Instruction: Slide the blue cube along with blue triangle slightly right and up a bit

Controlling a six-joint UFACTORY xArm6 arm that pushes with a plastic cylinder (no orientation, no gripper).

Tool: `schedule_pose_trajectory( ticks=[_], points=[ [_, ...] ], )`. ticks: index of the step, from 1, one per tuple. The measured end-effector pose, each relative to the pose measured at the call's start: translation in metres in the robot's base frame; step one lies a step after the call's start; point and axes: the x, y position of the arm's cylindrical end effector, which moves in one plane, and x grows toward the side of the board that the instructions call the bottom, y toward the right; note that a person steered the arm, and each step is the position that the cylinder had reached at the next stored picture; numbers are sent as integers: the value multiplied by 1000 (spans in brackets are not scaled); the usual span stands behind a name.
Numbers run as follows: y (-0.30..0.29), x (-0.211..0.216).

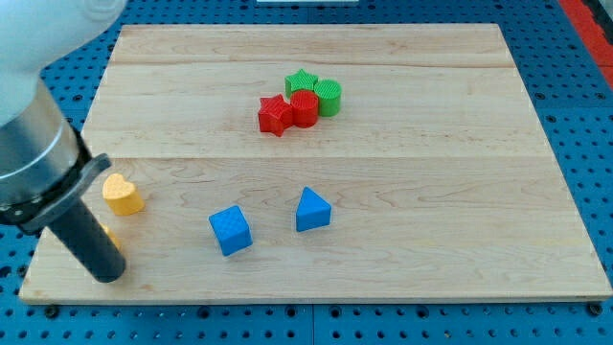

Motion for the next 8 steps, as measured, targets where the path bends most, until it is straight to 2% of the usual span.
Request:
schedule_pose_trajectory(
  ticks=[1, 2, 5, 6, 8],
  points=[
    [-3, -29],
    [-2, -40],
    [-2, -40],
    [17, -38],
    [116, -35]
  ],
)
